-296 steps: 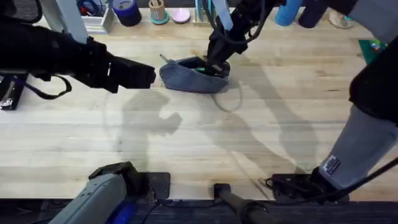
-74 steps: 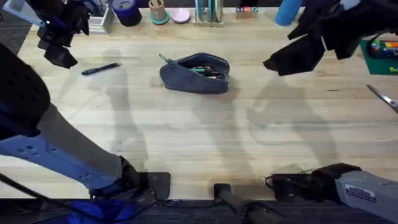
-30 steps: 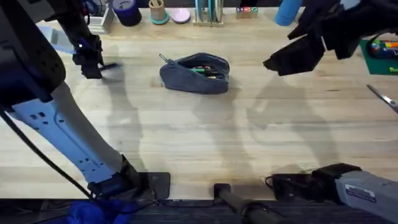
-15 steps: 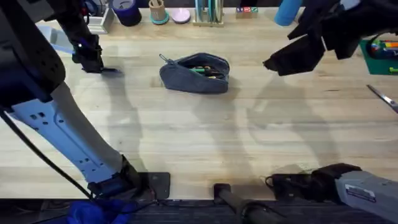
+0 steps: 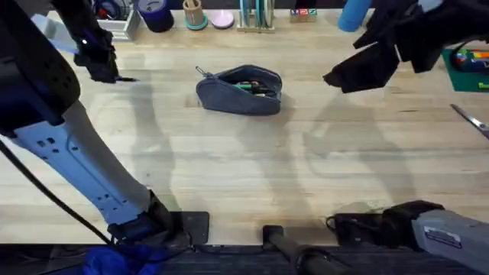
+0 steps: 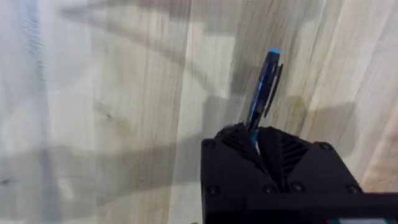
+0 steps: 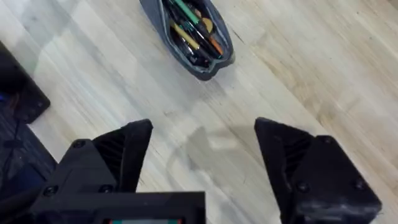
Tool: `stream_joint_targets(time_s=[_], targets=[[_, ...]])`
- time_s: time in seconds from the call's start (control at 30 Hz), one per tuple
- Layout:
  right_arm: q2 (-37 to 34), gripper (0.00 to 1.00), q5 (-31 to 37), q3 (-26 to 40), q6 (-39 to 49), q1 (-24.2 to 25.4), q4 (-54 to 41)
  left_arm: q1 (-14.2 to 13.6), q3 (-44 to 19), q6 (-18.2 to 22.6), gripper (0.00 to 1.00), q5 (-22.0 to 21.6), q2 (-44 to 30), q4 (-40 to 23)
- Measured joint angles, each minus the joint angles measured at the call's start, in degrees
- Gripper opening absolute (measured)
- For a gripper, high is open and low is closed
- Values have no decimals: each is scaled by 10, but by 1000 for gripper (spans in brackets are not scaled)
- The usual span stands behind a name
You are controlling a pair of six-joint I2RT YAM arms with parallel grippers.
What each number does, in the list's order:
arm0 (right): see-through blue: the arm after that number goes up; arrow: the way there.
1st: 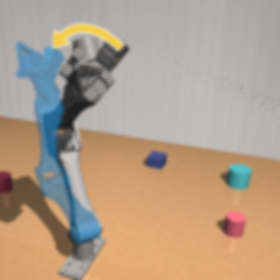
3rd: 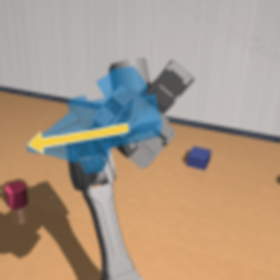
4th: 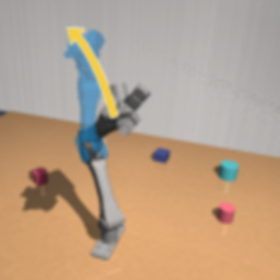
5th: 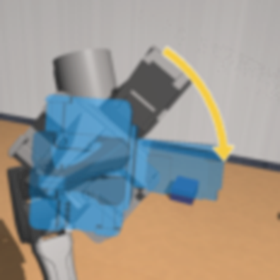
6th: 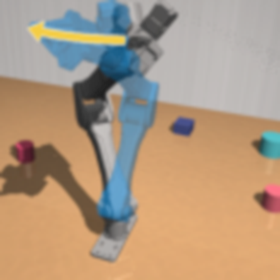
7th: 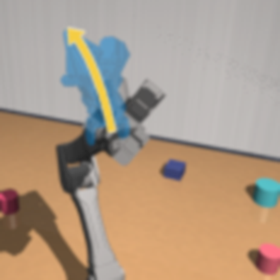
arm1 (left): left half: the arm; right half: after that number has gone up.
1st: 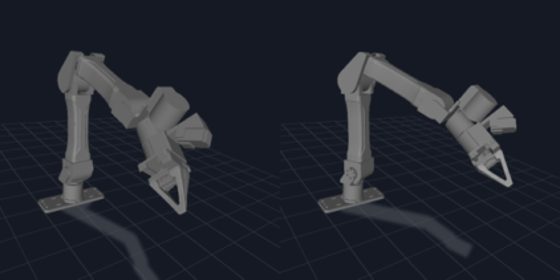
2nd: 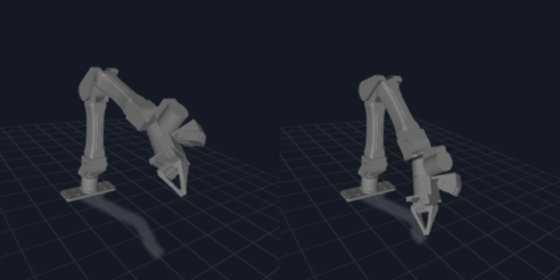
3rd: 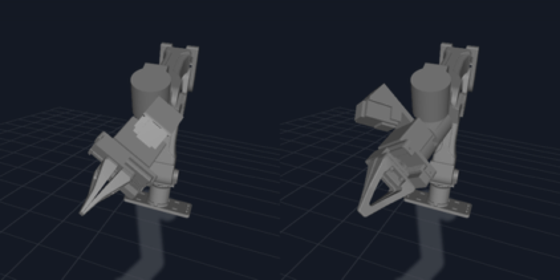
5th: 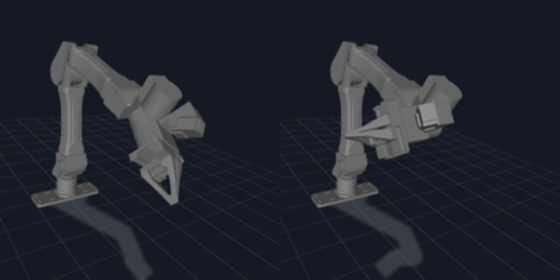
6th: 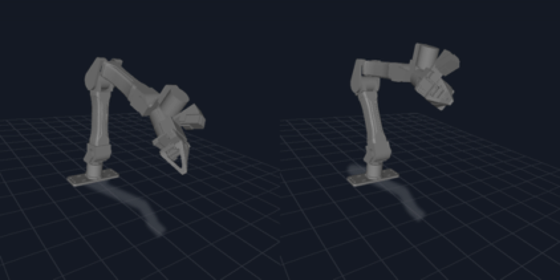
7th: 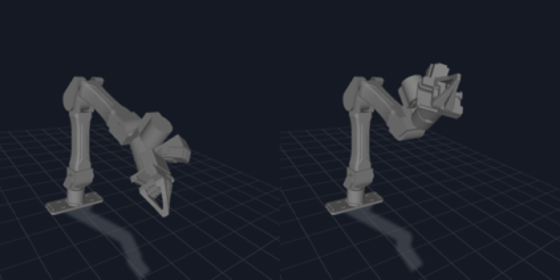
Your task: Unzip the bag, pick up the pens from the table one at a time and place them inside, then zip the bag closed.
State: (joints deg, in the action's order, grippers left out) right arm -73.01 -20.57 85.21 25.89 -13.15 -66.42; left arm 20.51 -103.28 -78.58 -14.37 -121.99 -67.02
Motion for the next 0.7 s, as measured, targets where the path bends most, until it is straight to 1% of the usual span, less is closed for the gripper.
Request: stream_joint_targets(time_s=[0.1,0.27,0.4,0.57,0.7], targets=[[0,997,0,0,0,0,0,0,-28,22,43,-8,0,-20],[0,998,0,0,0,0,0,-1,-59,90,43,-15,0,-31],[0,997,0,0,0,0,0,-4,-63,148,43,-18,0,-31],[0,997,0,0,0,0,0,-16,-63,214,43,-21,0,-36],[0,997,0,0,0,0,0,-31,-63,245,43,-27,0,-47]])
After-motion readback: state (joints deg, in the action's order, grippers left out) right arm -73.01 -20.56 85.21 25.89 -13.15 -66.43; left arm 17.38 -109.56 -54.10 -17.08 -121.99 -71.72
